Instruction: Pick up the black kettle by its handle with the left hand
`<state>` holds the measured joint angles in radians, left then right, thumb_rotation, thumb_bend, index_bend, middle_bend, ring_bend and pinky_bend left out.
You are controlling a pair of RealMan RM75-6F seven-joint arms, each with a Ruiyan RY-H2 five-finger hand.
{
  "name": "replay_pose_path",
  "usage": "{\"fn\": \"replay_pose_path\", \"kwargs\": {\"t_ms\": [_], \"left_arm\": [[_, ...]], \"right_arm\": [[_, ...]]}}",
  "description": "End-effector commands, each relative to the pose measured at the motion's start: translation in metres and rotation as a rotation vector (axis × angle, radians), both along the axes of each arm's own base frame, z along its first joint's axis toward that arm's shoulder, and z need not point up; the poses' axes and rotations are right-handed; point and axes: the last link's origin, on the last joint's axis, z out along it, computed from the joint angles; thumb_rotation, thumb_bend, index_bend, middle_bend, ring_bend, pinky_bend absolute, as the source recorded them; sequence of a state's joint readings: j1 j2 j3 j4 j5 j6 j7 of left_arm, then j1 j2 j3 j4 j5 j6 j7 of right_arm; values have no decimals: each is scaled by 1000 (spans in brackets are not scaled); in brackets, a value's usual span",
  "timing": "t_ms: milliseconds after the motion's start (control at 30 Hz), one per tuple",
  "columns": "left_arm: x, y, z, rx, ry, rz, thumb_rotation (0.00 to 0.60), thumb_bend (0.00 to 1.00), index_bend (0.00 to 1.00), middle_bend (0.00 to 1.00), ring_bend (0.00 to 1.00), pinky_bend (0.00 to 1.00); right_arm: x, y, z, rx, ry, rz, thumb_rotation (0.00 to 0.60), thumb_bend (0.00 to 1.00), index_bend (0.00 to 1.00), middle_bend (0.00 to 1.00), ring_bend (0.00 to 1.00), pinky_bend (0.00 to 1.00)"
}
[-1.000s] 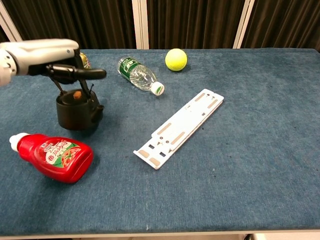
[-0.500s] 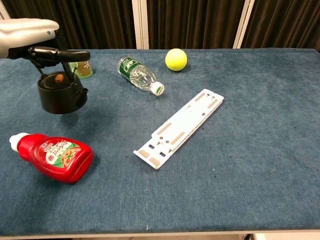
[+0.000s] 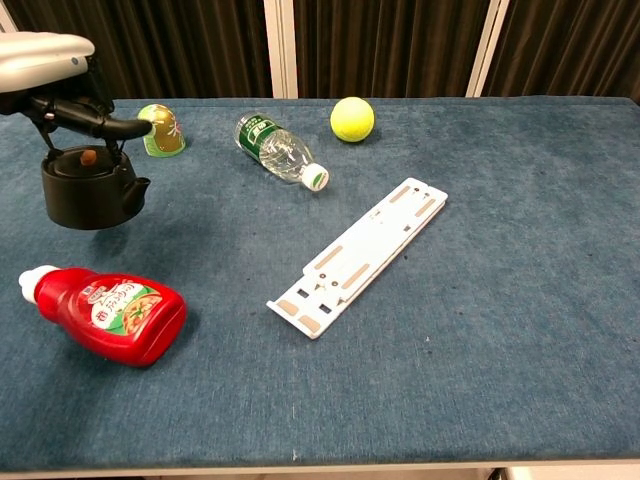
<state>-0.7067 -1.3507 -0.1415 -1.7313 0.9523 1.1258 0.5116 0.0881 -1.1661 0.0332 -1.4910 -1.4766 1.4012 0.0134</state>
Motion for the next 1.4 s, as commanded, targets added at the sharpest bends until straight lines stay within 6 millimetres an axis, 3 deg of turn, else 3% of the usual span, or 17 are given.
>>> {"fn": "replay_pose_path", "kwargs": {"t_ms": [33, 800, 1400], "left_arm": [[-2, 0, 1, 5, -4, 7, 320, 324, 1000, 1000, 1000, 659], [-14, 3, 2, 46, 28, 11, 508, 415, 1000, 1000, 1000, 667], [-13, 3, 8, 111, 83, -11, 529, 417, 1000, 1000, 1000, 666]], "right_arm": [[0, 1, 0, 0, 1, 0, 600, 39, 0, 0, 0, 0], [2, 4, 1, -7, 4, -5, 600, 39, 0, 0, 0, 0], [0, 7, 3, -15, 0, -8, 600, 39, 0, 0, 0, 0]]}}
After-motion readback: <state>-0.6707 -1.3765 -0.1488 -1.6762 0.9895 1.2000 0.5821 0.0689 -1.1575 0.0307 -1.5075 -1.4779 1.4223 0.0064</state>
